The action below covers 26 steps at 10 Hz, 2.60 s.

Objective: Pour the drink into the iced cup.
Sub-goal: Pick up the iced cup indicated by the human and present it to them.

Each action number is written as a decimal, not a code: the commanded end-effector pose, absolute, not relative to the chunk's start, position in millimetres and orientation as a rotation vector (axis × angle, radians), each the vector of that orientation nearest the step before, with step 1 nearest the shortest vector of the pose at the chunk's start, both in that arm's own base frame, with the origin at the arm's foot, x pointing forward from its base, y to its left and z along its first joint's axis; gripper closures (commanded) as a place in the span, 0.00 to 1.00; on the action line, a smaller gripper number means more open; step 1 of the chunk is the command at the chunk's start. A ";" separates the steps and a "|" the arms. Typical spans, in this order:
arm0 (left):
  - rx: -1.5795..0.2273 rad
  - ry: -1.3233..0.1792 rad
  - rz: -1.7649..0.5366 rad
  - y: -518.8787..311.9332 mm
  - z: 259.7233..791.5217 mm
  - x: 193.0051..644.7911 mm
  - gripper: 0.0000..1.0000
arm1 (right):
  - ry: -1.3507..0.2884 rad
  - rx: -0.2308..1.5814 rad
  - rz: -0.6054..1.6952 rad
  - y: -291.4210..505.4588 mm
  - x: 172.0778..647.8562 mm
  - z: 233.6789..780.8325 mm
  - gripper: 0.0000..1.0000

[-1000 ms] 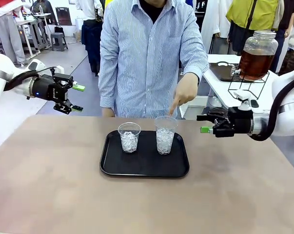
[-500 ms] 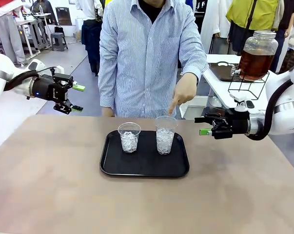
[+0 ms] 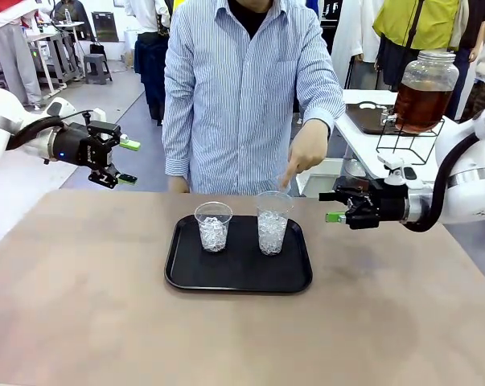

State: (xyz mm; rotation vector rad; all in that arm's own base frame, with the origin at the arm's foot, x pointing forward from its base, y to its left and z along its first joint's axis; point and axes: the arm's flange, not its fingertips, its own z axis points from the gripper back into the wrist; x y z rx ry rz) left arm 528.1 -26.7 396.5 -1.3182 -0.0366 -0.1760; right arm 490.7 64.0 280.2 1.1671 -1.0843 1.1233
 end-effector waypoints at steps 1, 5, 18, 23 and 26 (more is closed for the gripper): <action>-1.317 -0.038 -0.181 -26.4 398.0 527.6 0.00 | -1.153 1.134 1.157 80.8 502.1 264.5 0.00; -1.317 -0.038 -0.181 -26.4 398.0 527.6 0.00 | -1.189 1.151 1.162 99.6 505.5 240.0 0.00; -1.317 -0.038 -0.181 -26.4 398.0 527.6 0.00 | -1.133 1.161 1.125 144.2 517.1 211.4 0.00; -1.317 -0.038 -0.181 -26.4 398.0 527.6 0.00 | -1.116 1.183 1.135 158.5 521.9 209.4 0.00; -1.317 -0.038 -0.181 -26.4 398.0 527.6 0.00 | -1.100 1.201 1.149 174.4 524.9 208.3 0.00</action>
